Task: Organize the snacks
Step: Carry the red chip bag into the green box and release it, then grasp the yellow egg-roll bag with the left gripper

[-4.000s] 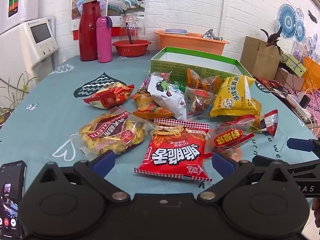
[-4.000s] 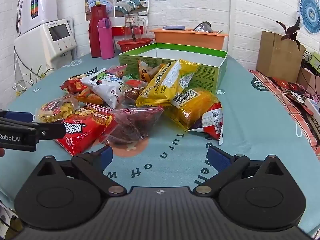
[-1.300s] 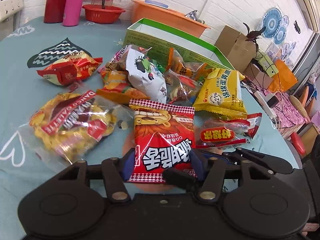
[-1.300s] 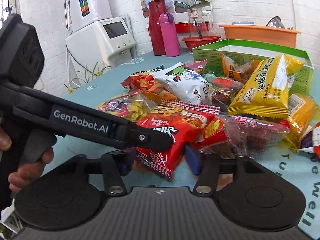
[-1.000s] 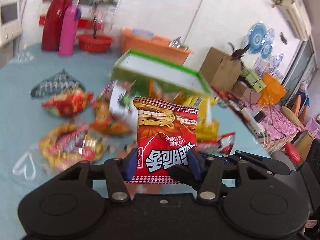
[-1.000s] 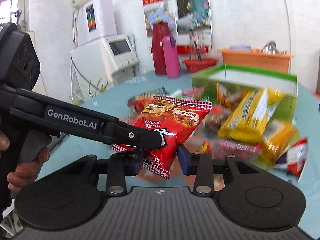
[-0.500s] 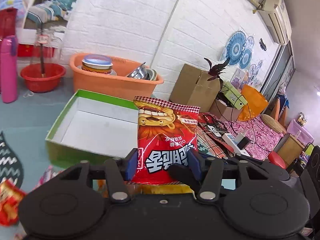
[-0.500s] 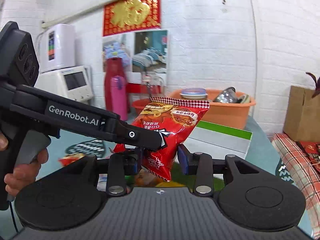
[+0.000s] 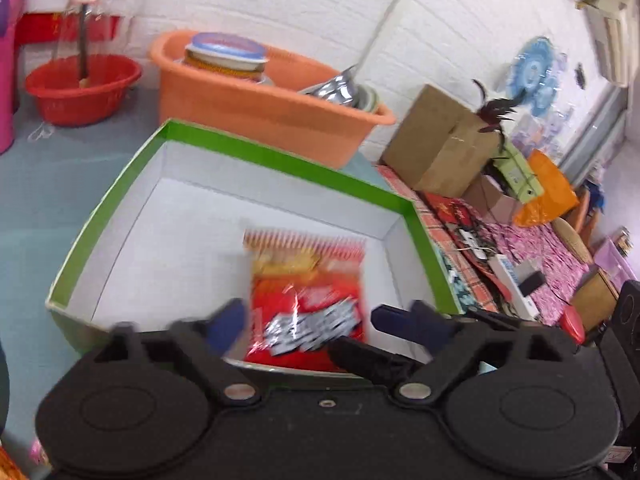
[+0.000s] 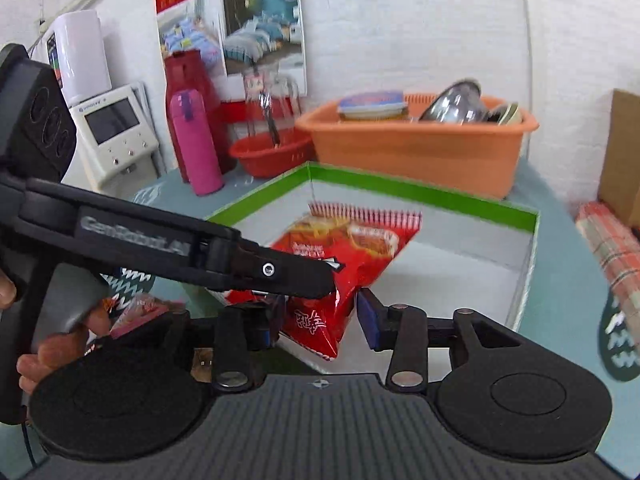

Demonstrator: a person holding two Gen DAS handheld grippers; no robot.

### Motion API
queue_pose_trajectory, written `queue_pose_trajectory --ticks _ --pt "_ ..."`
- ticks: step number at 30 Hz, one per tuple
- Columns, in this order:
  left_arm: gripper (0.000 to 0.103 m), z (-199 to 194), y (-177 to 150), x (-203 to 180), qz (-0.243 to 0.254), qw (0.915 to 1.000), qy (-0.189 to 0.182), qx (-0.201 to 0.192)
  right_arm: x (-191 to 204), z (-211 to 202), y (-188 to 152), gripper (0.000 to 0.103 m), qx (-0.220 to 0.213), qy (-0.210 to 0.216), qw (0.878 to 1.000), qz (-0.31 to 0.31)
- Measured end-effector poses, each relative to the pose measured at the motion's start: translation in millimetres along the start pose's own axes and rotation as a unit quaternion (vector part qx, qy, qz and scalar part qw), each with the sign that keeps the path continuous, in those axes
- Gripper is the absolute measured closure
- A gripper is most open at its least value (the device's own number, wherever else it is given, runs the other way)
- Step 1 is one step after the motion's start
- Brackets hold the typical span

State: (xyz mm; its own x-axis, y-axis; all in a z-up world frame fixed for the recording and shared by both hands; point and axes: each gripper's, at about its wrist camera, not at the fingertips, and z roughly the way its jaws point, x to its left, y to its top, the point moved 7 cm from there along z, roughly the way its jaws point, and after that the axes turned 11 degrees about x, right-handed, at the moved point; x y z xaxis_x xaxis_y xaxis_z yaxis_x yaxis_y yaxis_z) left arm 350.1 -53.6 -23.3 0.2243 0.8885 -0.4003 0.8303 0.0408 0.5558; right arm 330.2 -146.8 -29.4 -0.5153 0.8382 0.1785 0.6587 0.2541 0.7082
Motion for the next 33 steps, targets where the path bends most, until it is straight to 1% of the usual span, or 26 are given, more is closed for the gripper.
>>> queue_pose_trajectory --ticks 1,2,3,5,6,8,9,11,14,15,17,19,21,24,26,27,29,31,33 --pt "0.000 -2.0 -1.5 0.5 0.004 1.0000 0.002 -0.008 -0.6 1.8 -2.3 0.026 0.003 0.000 1.000 0.004" --pt "0.000 -2.5 -3.5 -0.2 0.011 0.9999 0.005 -0.008 -1.2 1.8 -4.3 0.019 0.003 -0.002 1.000 0.007" --pt "0.000 -2.8 -5.7 -1.6 0.017 0.9998 0.010 -0.007 -3.2 2.2 -3.6 0.016 0.004 -0.002 1.000 0.013" --pt "0.000 -3.7 -11.5 -5.5 0.024 0.9995 0.022 -0.003 -5.5 1.1 -5.9 0.016 0.015 0.009 0.999 0.032" --pt "0.000 -4.5 -14.7 -7.4 0.023 0.9995 0.021 -0.001 -6.4 0.7 -6.8 0.016 0.023 0.018 0.999 0.043" --pt "0.000 -5.9 -20.9 -9.5 0.020 0.9998 0.007 0.004 -6.3 -1.1 -10.4 0.016 0.043 0.038 0.997 0.054" --pt "0.000 -7.2 -24.0 -10.8 0.023 0.9997 0.008 0.003 -4.3 -2.9 -12.6 0.016 0.051 0.044 0.996 0.054" --pt "0.000 -9.4 -30.3 -14.2 0.027 0.9996 0.009 -0.001 0.3 -7.3 -17.2 0.016 0.057 0.050 0.996 0.051" --pt "0.000 -13.8 -33.2 -18.1 0.032 0.9994 0.011 -0.006 6.8 -13.3 -22.1 0.016 0.052 0.044 0.997 0.041" --pt "0.000 -18.0 -32.9 -19.3 0.029 0.9995 0.010 -0.011 8.2 -16.3 -21.9 0.014 0.045 0.038 0.998 0.038" --pt "0.000 -39.8 -32.7 -24.9 0.020 0.9990 0.000 -0.041 11.3 -29.9 -18.5 0.011 0.020 0.022 0.999 0.034" --pt "0.000 -67.1 -36.4 -33.2 0.027 0.9970 0.001 -0.072 17.8 -56.0 -13.0 0.000 -0.027 0.003 0.999 0.017" --pt "0.000 -92.2 -46.0 -42.0 0.039 0.9948 0.005 -0.094 27.1 -83.4 -13.2 0.000 -0.067 -0.019 0.998 -0.006" --pt "0.000 -115.2 -73.1 -49.8 0.050 0.9943 0.001 -0.095 36.9 -120.2 -27.1 0.000 -0.108 -0.071 0.991 -0.034" --pt "0.000 -123.3 -97.6 -53.0 0.050 0.9946 0.002 -0.091 41.3 -136.7 -44.1 0.000 -0.124 -0.092 0.987 -0.040" --pt "0.000 -125.3 -108.5 -53.2 0.050 0.9948 0.002 -0.088 43.5 -143.2 -54.5 0.000 -0.129 -0.094 0.986 -0.040" --pt "0.000 -128.6 -131.8 -53.3 0.045 0.9951 -0.002 -0.088 46.6 -151.0 -74.2 0.000 -0.130 -0.084 0.987 -0.032" --pt "0.000 -132.8 -153.1 -50.4 0.033 0.9952 -0.013 -0.091 48.6 -150.6 -90.6 0.000 -0.121 -0.066 0.990 -0.011" --pt "0.000 -136.2 -166.8 -45.8 0.018 0.9954 -0.026 -0.091 55.8 -141.8 -104.1 0.000 -0.102 -0.042 0.994 0.007"
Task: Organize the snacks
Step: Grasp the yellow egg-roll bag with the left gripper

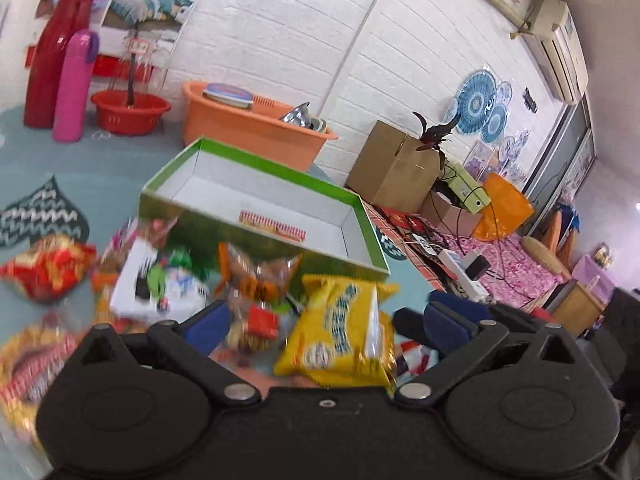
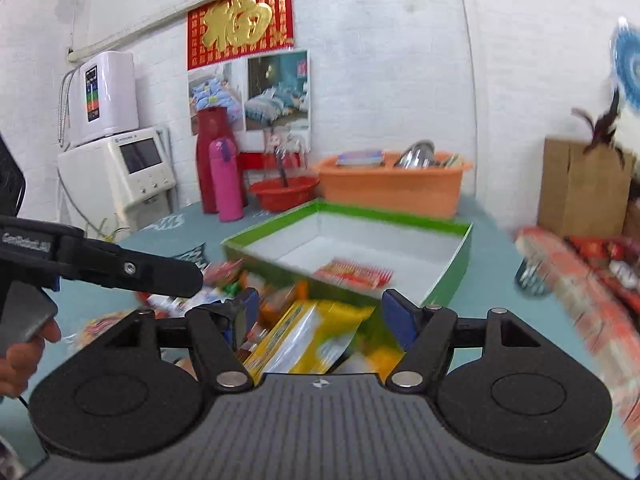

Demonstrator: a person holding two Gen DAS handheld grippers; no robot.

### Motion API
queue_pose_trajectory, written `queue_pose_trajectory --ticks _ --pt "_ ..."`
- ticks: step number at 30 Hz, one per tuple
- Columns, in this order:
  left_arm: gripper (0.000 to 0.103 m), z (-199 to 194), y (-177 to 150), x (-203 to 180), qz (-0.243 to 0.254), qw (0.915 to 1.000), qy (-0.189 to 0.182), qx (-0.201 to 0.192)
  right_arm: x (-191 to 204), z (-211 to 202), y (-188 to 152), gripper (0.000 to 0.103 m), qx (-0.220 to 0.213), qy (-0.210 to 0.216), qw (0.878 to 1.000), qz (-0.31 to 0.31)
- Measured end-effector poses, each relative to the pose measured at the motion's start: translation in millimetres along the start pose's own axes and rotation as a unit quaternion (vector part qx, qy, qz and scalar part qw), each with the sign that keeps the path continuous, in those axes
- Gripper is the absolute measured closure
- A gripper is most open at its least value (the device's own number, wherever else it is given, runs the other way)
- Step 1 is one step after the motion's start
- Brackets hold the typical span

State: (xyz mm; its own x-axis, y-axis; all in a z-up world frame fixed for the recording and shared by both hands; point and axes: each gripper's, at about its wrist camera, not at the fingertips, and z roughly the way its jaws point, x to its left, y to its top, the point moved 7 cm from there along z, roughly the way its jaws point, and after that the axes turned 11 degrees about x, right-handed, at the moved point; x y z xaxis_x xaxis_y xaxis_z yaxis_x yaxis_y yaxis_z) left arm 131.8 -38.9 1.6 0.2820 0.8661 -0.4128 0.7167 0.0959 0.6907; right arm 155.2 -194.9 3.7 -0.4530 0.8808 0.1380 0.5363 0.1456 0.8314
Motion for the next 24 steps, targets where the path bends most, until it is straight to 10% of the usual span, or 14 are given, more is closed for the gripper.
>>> queue_pose_trajectory --ticks 5,8,11,24 --pt "0.000 -8.7 -13.1 5.5 -0.012 0.9999 -0.004 0.002 15.2 27.3 -18.5 0.000 0.037 0.005 0.999 -0.004" --pt "0.000 -3.3 -13.6 2.9 0.003 0.9998 -0.015 0.010 16.4 37.2 -26.5 0.055 0.059 -0.002 0.998 -0.011" --pt "0.000 15.7 -13.7 -0.1 0.012 0.9988 -0.036 0.031 8.4 28.6 -32.8 0.069 0.052 0.007 0.999 0.004" --pt "0.000 104.6 -6.3 -11.4 0.026 0.9916 -0.058 0.113 -24.9 20.8 -57.5 0.070 0.059 0.023 0.997 0.048"
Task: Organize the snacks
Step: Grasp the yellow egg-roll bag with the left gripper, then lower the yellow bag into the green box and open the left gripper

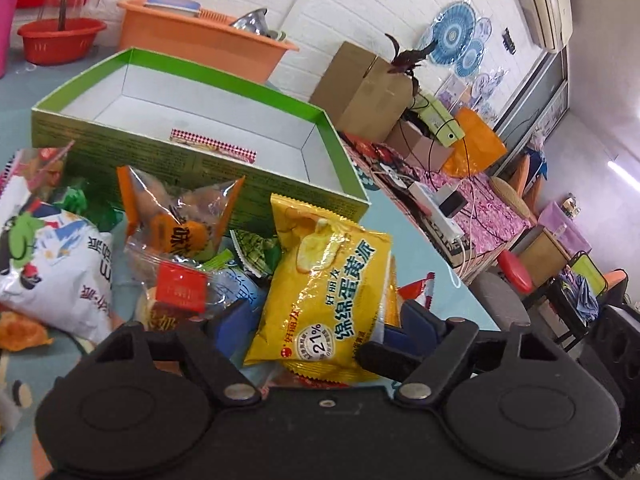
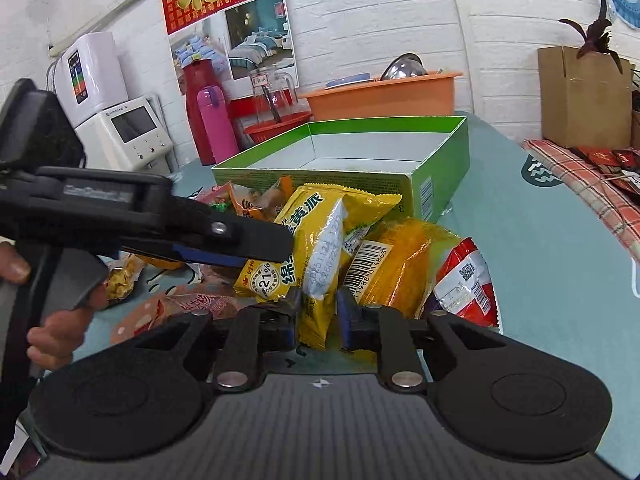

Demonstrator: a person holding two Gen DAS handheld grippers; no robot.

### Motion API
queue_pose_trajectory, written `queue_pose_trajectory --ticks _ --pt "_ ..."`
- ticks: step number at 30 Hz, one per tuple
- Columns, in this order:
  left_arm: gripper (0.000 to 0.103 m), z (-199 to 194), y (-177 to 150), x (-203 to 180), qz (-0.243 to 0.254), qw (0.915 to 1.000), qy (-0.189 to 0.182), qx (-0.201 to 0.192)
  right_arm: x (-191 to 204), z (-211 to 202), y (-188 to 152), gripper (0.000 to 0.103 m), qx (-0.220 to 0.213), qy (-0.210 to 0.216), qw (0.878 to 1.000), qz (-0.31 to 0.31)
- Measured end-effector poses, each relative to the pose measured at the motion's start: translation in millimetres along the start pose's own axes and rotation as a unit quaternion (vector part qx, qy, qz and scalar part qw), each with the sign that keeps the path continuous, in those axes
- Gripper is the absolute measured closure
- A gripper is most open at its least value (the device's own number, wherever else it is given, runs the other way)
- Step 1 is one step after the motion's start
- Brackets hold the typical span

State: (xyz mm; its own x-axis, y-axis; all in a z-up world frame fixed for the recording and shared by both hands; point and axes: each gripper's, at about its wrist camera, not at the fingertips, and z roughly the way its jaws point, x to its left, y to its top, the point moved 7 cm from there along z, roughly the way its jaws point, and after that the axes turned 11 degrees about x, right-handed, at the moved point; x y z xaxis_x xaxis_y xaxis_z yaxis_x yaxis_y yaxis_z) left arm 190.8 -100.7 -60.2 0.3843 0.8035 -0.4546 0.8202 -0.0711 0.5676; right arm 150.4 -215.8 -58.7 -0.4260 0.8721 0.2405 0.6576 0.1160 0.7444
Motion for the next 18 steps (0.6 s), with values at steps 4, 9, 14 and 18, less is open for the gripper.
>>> queue_pose_trajectory --ticks 4,9,14,18 --pt "0.029 6.6 -1.9 9.1 -0.018 0.9993 -0.028 0.018 -0.3 -1.3 1.0 0.058 -0.003 0.007 1.000 0.000" --pt "0.027 1.5 -0.5 14.4 -0.027 0.9991 -0.033 0.006 2.0 2.1 5.5 0.047 -0.005 0.009 1.000 -0.004" --pt "0.032 6.2 -2.7 10.0 -0.012 0.9992 -0.035 0.014 3.5 15.4 7.6 0.043 0.004 0.010 1.000 0.004" --pt "0.037 -9.4 -5.6 -1.2 -0.002 0.9994 -0.035 -0.005 8.9 7.9 10.8 0.052 0.000 0.002 1.000 -0.005"
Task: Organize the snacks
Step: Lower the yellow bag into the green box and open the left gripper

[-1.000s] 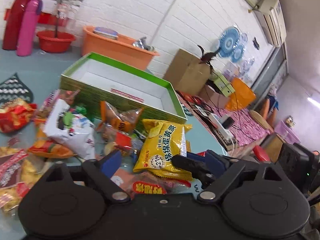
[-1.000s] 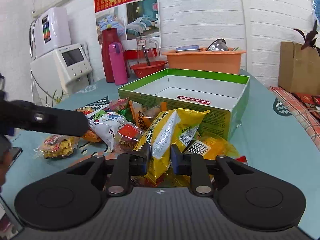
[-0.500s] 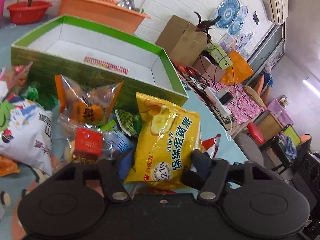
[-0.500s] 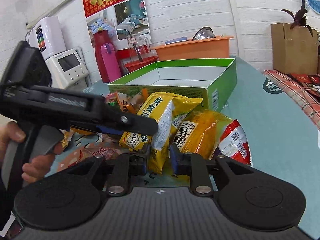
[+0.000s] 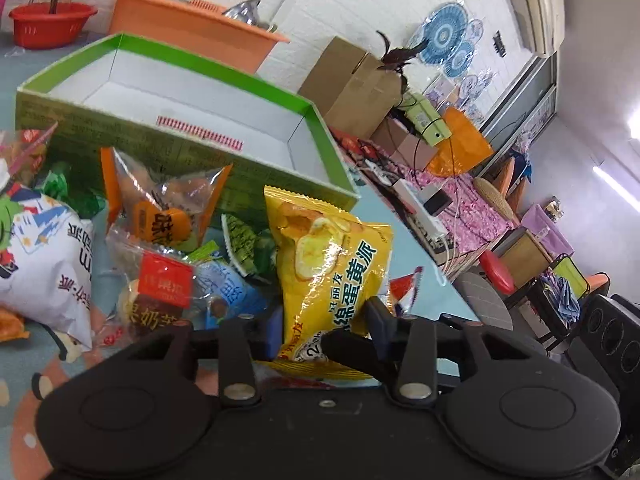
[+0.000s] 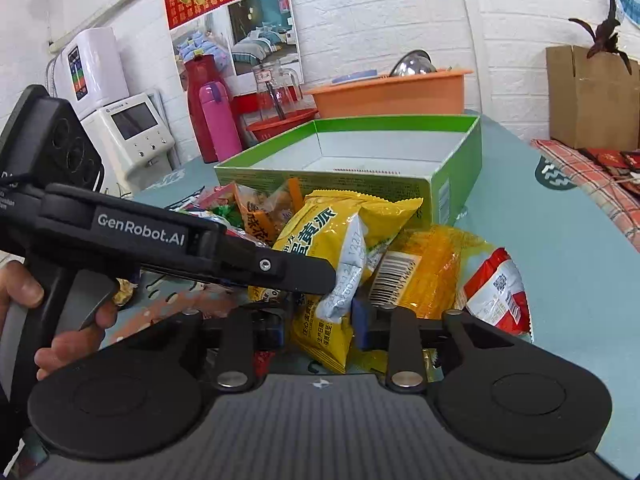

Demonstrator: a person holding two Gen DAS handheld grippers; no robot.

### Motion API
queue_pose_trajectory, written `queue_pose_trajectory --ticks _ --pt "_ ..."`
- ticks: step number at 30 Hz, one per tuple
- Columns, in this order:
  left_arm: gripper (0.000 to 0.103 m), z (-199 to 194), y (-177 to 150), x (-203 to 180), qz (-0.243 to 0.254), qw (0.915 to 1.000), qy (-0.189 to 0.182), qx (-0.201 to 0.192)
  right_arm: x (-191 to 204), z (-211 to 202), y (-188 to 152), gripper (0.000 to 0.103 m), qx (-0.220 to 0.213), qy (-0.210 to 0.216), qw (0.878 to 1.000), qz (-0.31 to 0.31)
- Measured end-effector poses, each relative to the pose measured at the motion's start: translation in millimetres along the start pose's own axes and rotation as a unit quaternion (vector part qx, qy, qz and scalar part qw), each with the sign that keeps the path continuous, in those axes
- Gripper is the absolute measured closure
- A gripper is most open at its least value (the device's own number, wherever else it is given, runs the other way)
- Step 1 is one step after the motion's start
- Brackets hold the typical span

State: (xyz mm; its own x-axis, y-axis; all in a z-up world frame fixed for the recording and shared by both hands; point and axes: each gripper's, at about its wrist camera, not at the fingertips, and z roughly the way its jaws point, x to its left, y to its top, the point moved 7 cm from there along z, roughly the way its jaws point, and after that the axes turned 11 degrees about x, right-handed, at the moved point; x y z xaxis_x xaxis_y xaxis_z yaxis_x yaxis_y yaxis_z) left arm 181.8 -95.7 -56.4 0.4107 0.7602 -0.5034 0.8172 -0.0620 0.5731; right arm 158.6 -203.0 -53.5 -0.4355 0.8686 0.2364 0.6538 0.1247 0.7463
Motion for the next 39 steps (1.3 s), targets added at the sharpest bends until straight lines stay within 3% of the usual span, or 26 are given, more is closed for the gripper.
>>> queue_pose_trajectory --ticks 7,14,20,31,32,34,36,39 --pt "0.038 -37.2 30.5 -36.8 0.044 0.9971 -0.004 -0.061 11.7 -39.1 32.6 0.054 -0.064 -0.002 0.997 -0.040" --pt "0.037 -30.6 87.3 -43.9 0.060 0.9947 -0.012 -0.083 -2.5 -36.9 82.9 0.054 -0.105 -0.025 0.992 -0.059" --pt "0.037 -2.4 118.7 -23.9 0.042 0.9966 -0.014 -0.070 -29.6 -9.1 108.1 0.054 -0.094 -0.022 0.995 -0.039" --pt "0.034 41.6 135.9 15.4 0.020 0.9994 0.003 -0.028 -58.1 41.3 109.2 0.053 -0.043 -0.012 0.999 -0.008" --pt "0.031 44.1 136.0 17.5 0.021 0.9994 0.008 -0.027 -58.8 45.1 108.5 0.051 -0.039 -0.012 0.999 -0.007" --pt "0.000 48.5 134.6 21.9 0.022 0.9992 0.020 -0.025 -59.5 53.5 107.1 0.046 -0.031 -0.019 0.999 -0.010" --pt "0.000 46.6 132.6 24.9 0.015 0.9989 0.031 -0.032 -57.8 60.6 104.6 0.009 -0.015 -0.036 0.999 -0.024" --pt "0.000 33.5 129.0 21.3 0.015 0.9980 0.037 -0.049 -49.8 57.4 101.2 0.000 -0.019 -0.063 0.996 -0.053"
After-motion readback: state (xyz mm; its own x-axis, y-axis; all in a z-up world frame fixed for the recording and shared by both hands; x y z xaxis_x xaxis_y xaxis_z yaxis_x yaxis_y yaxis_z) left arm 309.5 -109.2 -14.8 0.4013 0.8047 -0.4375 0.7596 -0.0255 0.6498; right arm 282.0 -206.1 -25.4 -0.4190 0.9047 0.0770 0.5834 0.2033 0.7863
